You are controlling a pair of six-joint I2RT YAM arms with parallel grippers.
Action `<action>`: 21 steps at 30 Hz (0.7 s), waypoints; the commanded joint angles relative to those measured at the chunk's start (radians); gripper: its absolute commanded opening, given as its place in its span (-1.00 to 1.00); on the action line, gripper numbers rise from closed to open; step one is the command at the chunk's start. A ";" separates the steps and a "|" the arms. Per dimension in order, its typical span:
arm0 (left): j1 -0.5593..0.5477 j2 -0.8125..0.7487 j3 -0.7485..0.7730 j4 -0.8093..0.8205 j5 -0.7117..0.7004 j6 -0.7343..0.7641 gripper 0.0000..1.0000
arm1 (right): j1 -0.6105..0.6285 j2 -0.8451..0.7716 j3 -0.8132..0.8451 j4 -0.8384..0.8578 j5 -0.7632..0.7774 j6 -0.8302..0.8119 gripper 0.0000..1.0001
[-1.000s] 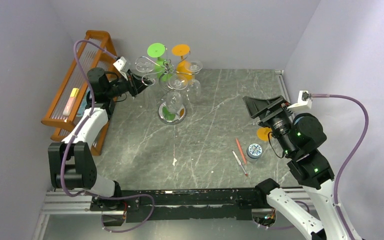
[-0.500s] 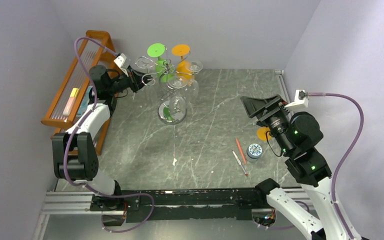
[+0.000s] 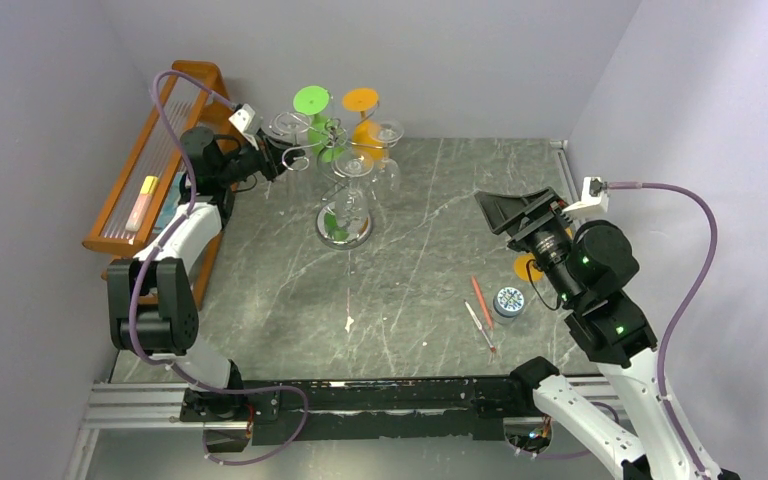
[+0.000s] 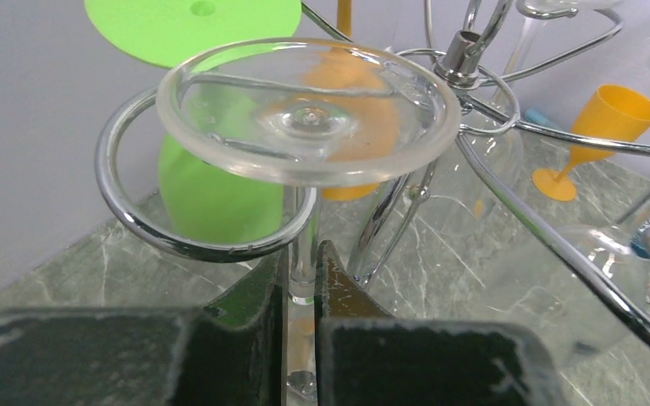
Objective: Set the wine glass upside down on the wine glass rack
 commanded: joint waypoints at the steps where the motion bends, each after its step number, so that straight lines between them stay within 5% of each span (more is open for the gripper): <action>1: 0.001 0.016 0.038 0.035 -0.066 0.020 -0.90 | 0.000 0.002 -0.011 0.023 -0.005 0.007 0.34; 21: -0.002 -0.072 -0.138 0.277 -0.293 -0.072 -0.90 | -0.001 -0.012 -0.022 0.021 0.002 0.004 0.33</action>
